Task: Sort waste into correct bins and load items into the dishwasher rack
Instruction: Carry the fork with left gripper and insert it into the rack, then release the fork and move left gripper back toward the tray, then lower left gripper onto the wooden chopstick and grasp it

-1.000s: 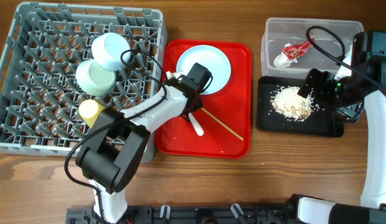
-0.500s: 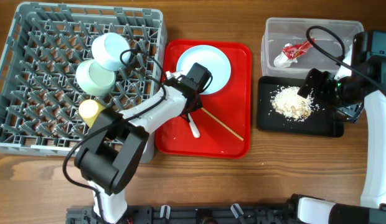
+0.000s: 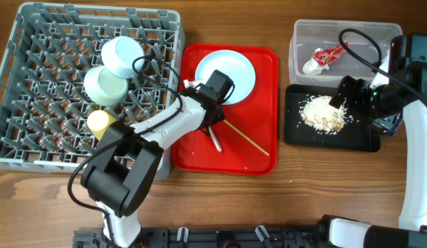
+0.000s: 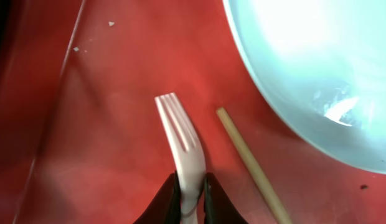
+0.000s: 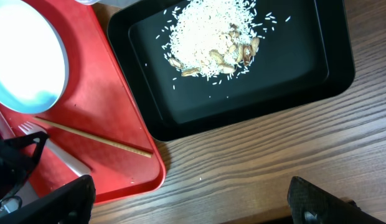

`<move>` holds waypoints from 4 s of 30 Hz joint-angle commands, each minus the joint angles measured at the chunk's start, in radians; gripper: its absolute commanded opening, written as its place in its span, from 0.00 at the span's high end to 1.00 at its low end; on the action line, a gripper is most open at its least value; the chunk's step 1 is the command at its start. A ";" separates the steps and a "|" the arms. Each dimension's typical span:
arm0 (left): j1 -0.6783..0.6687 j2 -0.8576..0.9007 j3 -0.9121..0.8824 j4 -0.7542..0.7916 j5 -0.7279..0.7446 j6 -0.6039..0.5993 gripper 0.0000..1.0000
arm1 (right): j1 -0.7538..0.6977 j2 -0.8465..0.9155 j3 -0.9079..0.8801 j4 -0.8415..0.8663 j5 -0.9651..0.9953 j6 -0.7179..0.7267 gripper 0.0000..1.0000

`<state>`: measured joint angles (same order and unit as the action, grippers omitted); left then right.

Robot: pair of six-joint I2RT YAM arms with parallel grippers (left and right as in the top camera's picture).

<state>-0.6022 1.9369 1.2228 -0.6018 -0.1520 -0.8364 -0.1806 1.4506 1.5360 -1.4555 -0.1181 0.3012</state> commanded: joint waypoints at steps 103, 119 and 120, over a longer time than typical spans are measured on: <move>-0.104 -0.167 -0.007 0.063 0.168 -0.027 0.35 | -0.004 -0.018 0.016 -0.002 0.014 -0.012 0.00; -0.171 0.010 -0.007 0.094 0.044 -0.144 0.43 | -0.004 -0.018 0.016 0.000 0.014 -0.013 0.00; -0.171 0.016 -0.007 0.094 0.044 -0.145 0.43 | -0.004 -0.018 0.016 0.000 0.014 -0.013 0.00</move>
<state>-0.7715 1.9217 1.2163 -0.5110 -0.0532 -0.9577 -0.1806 1.4506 1.5360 -1.4578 -0.1181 0.3012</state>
